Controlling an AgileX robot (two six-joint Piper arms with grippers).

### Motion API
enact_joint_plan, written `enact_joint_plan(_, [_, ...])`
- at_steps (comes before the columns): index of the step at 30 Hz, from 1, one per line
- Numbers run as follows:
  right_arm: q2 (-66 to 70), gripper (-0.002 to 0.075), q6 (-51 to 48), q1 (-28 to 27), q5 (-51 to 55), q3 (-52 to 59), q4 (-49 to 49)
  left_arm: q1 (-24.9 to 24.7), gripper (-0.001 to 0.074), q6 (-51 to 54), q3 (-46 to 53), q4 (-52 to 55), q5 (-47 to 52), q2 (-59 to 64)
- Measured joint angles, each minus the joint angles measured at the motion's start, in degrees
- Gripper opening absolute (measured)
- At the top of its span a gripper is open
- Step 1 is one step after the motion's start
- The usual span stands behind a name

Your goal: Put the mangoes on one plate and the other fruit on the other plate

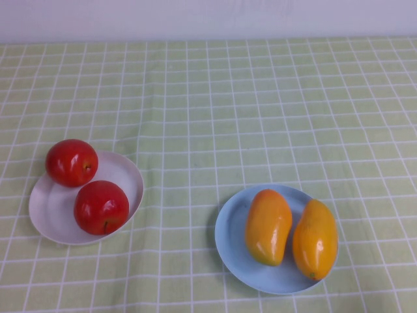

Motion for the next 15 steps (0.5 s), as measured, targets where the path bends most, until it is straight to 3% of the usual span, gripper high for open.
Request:
enact_joint_plan(7, [-13.92,-0.0015,-0.71,-0.75,-4.64,9.29,0.24,0.0,0.0003,0.0,0.0,0.0,0.0,0.0])
enact_joint_plan(15, [-14.94,-0.0015,-0.8,-0.75,-2.94,10.93,0.1,0.0,0.0003,0.0,0.0,0.0,0.0,0.0])
